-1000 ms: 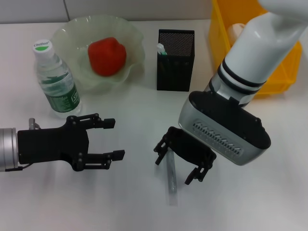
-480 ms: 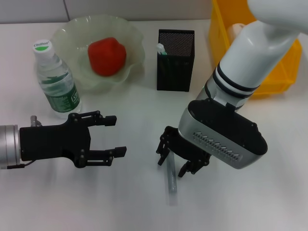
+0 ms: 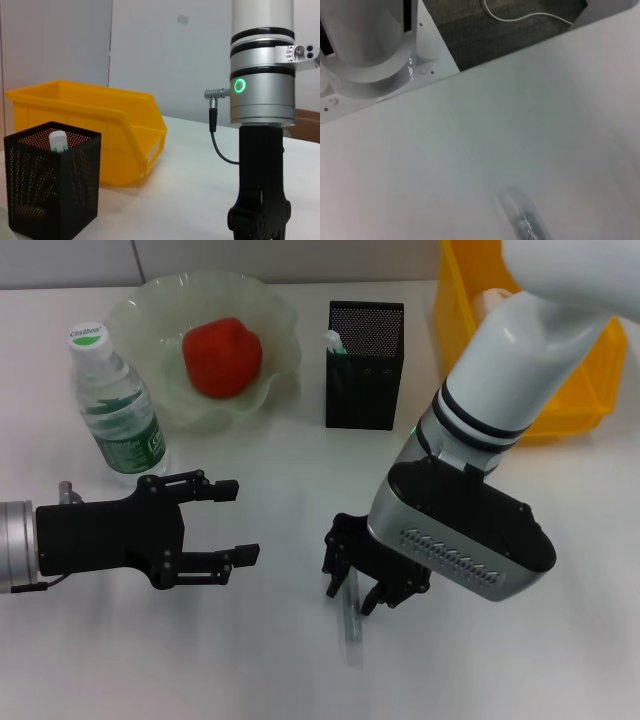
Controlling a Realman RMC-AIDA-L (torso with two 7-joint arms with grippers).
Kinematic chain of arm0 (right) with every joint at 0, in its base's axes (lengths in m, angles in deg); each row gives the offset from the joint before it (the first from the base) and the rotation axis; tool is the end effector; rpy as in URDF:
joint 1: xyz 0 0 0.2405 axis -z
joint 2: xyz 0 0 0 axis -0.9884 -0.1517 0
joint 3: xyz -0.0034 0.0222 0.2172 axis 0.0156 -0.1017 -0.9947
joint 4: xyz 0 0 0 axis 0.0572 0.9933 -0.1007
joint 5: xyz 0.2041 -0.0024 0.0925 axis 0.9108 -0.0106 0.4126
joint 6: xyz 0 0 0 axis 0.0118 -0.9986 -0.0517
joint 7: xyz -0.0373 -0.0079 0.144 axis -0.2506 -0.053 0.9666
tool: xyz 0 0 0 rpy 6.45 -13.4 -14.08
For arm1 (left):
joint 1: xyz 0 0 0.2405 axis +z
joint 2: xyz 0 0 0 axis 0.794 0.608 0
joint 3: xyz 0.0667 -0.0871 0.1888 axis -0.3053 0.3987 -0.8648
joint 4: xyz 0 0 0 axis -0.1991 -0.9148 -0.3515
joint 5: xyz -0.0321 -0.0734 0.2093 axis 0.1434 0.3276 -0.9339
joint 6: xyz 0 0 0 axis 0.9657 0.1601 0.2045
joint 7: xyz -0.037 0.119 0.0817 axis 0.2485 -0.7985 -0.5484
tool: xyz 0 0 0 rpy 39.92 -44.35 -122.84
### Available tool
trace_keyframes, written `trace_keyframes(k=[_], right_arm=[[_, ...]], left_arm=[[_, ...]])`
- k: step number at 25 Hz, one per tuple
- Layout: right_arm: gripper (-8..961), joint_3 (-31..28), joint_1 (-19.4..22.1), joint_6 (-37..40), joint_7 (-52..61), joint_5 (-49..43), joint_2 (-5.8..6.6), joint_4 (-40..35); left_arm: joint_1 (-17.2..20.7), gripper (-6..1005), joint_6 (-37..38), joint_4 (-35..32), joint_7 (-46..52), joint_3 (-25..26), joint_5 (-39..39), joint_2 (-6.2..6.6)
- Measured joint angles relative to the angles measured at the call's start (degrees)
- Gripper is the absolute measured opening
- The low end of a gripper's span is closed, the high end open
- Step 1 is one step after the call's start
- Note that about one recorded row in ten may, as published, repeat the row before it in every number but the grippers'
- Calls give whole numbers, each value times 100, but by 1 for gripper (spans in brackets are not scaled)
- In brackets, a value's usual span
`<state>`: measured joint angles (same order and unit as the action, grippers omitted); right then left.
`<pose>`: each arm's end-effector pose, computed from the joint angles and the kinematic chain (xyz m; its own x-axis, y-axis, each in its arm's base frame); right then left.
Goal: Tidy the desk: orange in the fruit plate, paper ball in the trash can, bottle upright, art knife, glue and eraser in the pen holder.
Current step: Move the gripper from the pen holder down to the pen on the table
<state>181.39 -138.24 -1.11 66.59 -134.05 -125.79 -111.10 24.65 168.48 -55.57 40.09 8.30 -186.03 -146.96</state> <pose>0.1041 0.3187 -0.1123 0.4440 0.8949 0.0453 0.7902 -0.4149 0.4510 -0.2694 0.2844 0.0016 0.8660 0.1826 0.4654 0.2727 -0.9528 -0.1335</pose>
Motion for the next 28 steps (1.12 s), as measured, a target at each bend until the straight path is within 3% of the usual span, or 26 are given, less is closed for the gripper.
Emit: trace_keyframes(k=[5, 12, 28], right_arm=[[361, 17, -35, 44, 0, 7, 0, 38], [289, 64, -182, 51, 1, 54, 0, 246], [264, 263, -270, 91, -38, 273, 0, 407]], left_arm=[[-24, 814, -11, 0, -21, 0, 3, 1], [-39, 814, -17, 0, -29, 0, 5, -4], [-25, 815, 10, -86, -32, -8, 5, -41]])
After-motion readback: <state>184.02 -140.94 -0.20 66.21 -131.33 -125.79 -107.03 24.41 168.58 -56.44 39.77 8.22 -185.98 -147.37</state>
